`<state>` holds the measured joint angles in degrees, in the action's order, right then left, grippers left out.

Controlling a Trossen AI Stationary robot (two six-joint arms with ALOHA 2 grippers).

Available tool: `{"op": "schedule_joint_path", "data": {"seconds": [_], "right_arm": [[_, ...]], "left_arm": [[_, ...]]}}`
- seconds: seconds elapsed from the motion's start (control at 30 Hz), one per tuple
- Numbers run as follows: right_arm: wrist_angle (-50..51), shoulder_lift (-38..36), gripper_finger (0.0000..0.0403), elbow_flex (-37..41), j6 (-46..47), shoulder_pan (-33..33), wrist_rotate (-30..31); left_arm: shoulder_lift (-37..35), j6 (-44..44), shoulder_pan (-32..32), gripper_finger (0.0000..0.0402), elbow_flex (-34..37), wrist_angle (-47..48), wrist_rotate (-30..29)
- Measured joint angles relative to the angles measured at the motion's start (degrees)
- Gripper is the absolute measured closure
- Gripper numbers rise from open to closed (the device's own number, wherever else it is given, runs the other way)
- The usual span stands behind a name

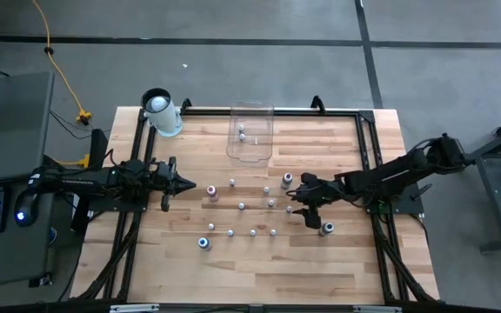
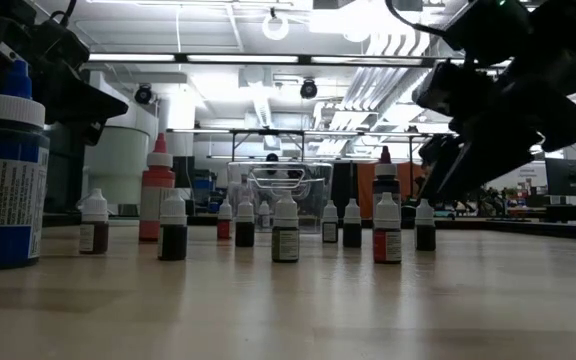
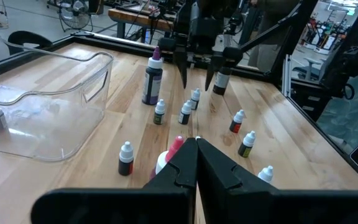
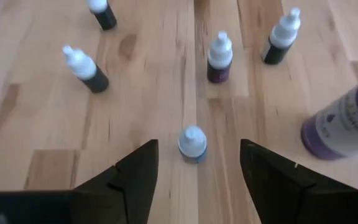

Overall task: Pick & Place food coloring
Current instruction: Put the small blue food coloring bottle into the container

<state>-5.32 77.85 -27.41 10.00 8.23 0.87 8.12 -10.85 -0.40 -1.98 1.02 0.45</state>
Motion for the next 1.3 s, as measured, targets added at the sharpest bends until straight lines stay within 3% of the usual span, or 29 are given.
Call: {"op": "schedule_joint_path", "data": {"seconds": [0.2, 0.43, 1.0, 1.3], "right_arm": [[1.06, 3.38, 0.0205, -3.05, 0.13, -0.02, -3.39], [6.34, 3.64, 0.0214, -5.07, 0.02, -0.44, -2.52], [6.12, 3.64, 0.0267, -5.27, 0.04, -1.51, -3.15], [3.67, 6.64, 0.0269, -5.25, 0.23, -1.51, -4.4]], "left_arm": [[0.0, 0.0, 0.02, 0.0401, 0.0, 0.0, 0.0], [-0.02, 0.0, 0.0, 0.0401, 0.0, 0.0, 0.0], [-0.01, 0.01, 0.02, 0.0401, 0.0, 0.0, 0.0], [-0.01, 0.0, 0.01, 0.0401, 0.0, -0.01, 0.0]]}}
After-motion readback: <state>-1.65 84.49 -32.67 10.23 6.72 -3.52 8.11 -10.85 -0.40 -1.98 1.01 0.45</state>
